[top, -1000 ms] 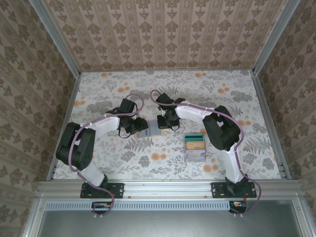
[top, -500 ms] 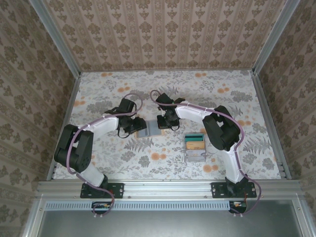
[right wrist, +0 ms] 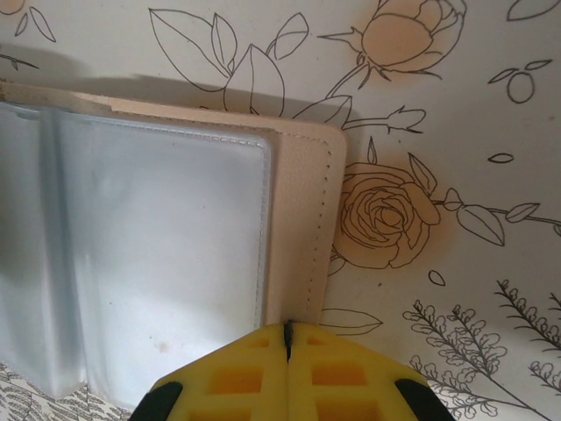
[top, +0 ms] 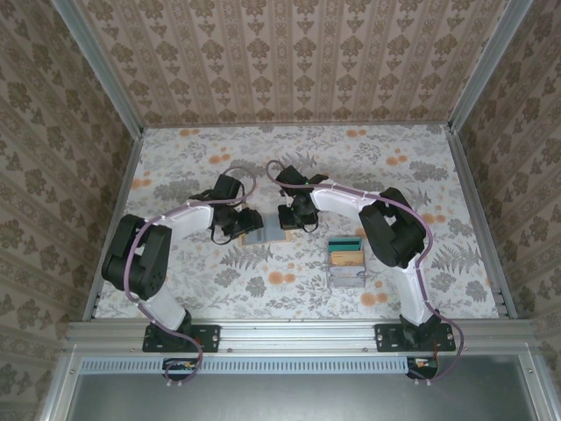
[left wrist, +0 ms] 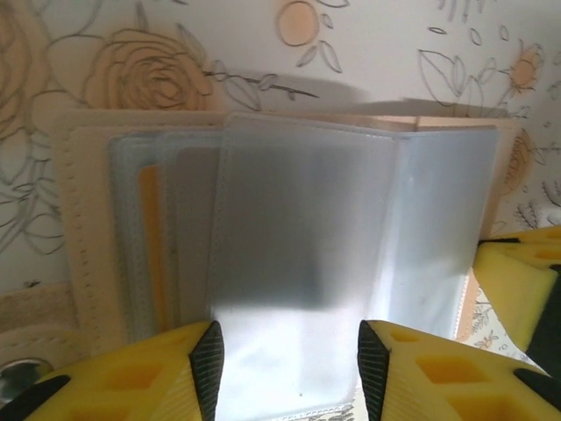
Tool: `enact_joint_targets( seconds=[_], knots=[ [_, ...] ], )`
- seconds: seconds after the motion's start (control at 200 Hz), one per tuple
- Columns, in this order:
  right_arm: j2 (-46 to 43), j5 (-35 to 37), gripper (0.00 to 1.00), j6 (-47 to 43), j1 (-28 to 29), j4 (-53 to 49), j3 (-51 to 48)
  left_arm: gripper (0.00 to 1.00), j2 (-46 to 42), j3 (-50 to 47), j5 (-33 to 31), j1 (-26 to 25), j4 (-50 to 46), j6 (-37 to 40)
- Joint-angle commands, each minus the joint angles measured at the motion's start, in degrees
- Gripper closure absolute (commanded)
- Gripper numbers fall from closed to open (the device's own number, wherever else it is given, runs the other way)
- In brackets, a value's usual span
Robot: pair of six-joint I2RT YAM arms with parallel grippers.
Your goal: Take the credit cards out of the card holder
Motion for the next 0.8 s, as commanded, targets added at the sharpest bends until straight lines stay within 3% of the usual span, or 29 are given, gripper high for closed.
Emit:
enact_joint_targets(
  seconds=[0.0, 0.2, 0.535, 0.795],
  knots=[
    [2.26, -1.56, 1.0, 0.94, 0.36, -0.51, 1.51, 0.45, 1.46, 0.42, 4.43, -0.24, 2.96, 0.2],
    [2.78, -1.59, 1.0, 0.82, 0.34, -0.98, 2.25, 0.39, 1.43, 1.1, 7.01, -0.25, 5.0, -0.01],
    [3.46, -1.54, 1.0, 0.69, 0.34, -1.27, 3.08, 0.38, 1.58, 1.81, 11.37, -0.31, 7.88, -0.08],
    [3.5, -1.36, 1.0, 0.8, 0.32, -1.27, 3.18, 0.39, -3.63, 1.6, 3.69, 1.7, 2.29, 1.44]
  ],
)
